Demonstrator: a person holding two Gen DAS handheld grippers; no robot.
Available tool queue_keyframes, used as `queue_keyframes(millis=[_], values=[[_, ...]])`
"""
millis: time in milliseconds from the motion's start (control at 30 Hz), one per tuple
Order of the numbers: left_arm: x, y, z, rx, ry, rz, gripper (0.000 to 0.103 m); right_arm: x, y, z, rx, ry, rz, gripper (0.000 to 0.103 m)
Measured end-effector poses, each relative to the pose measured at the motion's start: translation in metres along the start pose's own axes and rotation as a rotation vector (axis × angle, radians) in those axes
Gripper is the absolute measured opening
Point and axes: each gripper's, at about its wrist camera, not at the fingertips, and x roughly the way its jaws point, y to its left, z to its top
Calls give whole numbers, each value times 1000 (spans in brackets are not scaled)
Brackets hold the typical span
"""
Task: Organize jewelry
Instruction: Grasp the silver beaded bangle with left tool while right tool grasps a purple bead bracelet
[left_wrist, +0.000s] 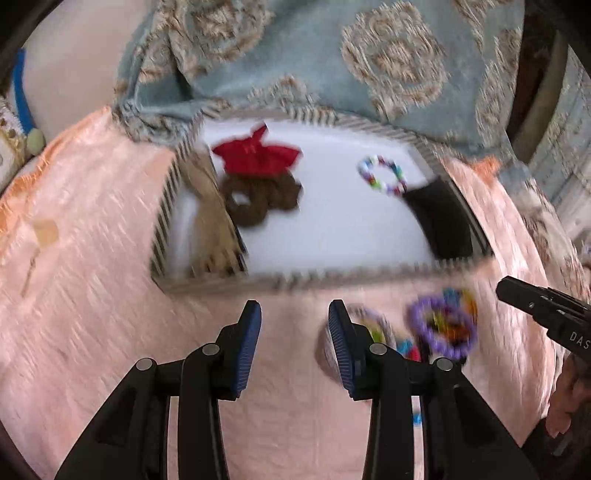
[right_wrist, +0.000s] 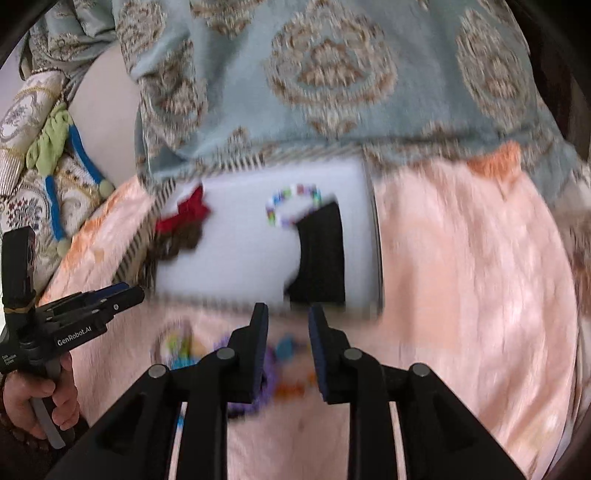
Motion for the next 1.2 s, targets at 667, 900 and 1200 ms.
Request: queue_keyframes(millis=[667,900,1200], values=[[26,-23,-19,137,69,113,22,51,23,-23,-149,135,-2,21],[24,-22,-20,155,67,85,5,50,32,-24,-202,128,-12,9],[4,-5,-11,97,33,60,0,15,20,-11,-140,20,19,9]])
